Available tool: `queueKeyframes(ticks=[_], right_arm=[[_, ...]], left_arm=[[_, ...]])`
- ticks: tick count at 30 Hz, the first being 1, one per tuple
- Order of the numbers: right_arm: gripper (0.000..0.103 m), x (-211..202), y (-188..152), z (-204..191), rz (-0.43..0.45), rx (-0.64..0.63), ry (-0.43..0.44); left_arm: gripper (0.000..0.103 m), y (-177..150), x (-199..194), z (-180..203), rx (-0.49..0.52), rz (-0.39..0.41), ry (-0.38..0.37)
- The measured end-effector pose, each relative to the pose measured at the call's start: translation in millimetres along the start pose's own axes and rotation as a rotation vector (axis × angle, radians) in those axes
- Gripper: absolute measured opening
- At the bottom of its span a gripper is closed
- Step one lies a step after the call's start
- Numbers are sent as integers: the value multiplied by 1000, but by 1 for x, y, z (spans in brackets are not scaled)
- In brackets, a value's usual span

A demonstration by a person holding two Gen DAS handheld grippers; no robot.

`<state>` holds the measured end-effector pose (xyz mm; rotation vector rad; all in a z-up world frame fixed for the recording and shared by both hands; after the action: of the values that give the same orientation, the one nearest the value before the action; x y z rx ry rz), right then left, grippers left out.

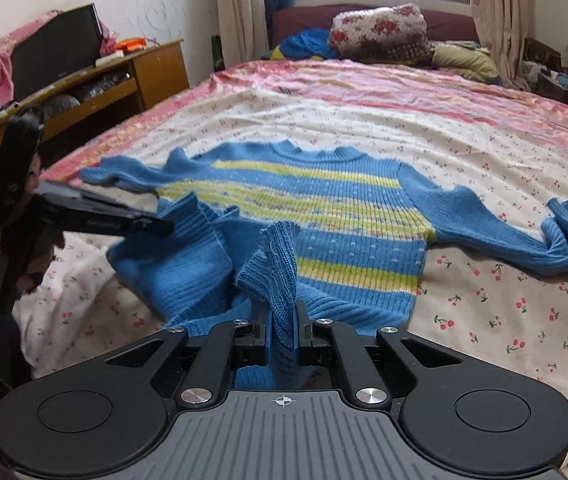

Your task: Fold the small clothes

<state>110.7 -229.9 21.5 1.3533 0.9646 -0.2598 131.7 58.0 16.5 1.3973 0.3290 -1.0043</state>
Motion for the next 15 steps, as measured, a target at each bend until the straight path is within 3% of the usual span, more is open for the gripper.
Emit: queueKeyframes(ticks=[3,7,15], right_arm=[[8,-18,-6,-1,18,-23,16],[8,-38,-23,-3,8,-65,31],[7,-52,-64,-16,-116,-267,-15]], left_arm=[[12,-17,-33,-2,-42,28,-69],[12,-46,-69,-4,-65,41,-96],[12,-100,-102,-7,-68,-12,-37]])
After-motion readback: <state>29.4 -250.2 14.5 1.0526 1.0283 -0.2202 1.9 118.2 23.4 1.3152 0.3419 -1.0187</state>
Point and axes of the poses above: each gripper's, at about its wrist camera, not at the fingertips, and x roughly the way its jaws point, z to its right, y to its top, the point moved 3 cm from there along x, roughly the way its jaws point, and after that the axes turned 4 degrees about -z, right-handed, at the moved point
